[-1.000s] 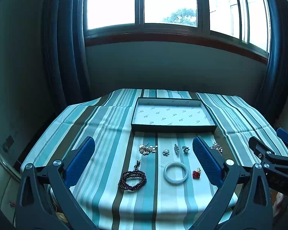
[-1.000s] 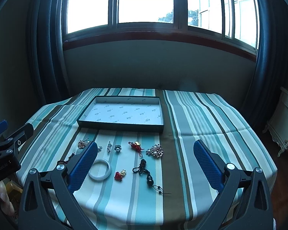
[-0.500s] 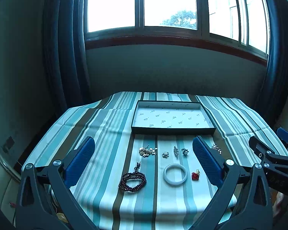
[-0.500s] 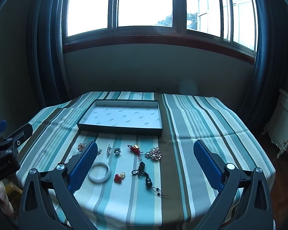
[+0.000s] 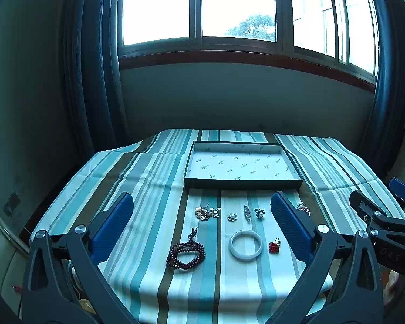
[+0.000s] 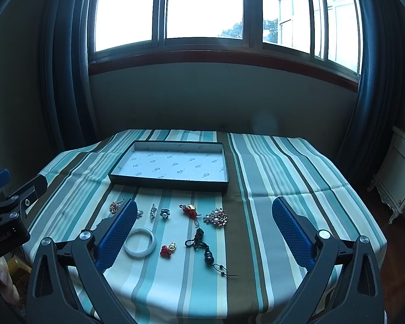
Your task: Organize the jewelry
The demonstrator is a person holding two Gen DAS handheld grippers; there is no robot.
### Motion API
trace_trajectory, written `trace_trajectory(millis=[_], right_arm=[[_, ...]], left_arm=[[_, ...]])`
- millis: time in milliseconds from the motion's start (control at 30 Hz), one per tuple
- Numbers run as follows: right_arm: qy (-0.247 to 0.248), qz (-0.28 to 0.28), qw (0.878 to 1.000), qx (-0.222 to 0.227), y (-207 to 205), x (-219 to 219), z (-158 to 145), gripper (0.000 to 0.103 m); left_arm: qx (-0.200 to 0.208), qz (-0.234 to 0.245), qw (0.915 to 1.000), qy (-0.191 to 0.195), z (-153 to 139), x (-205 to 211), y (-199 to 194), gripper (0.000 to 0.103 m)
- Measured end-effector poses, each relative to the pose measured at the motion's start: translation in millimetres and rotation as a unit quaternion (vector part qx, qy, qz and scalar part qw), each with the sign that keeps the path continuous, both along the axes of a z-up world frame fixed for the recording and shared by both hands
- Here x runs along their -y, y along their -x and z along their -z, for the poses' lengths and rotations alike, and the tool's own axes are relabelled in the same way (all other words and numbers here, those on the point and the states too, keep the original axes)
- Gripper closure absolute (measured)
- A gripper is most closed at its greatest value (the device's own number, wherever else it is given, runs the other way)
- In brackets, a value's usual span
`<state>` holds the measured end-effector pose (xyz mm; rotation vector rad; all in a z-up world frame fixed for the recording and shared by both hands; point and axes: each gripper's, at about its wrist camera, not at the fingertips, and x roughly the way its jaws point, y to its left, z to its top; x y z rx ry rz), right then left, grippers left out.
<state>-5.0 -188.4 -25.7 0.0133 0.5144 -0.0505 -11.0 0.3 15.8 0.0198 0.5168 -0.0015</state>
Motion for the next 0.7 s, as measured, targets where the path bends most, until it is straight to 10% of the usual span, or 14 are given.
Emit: trace_trajectory(millis=[700], right_arm=[[0.0, 0.0, 1.0, 0.001, 0.1, -0.3, 0.7, 0.004]], left_arm=[[0.001, 0.0, 1.0, 0.0, 1.6, 1.1, 1.2, 0.002]])
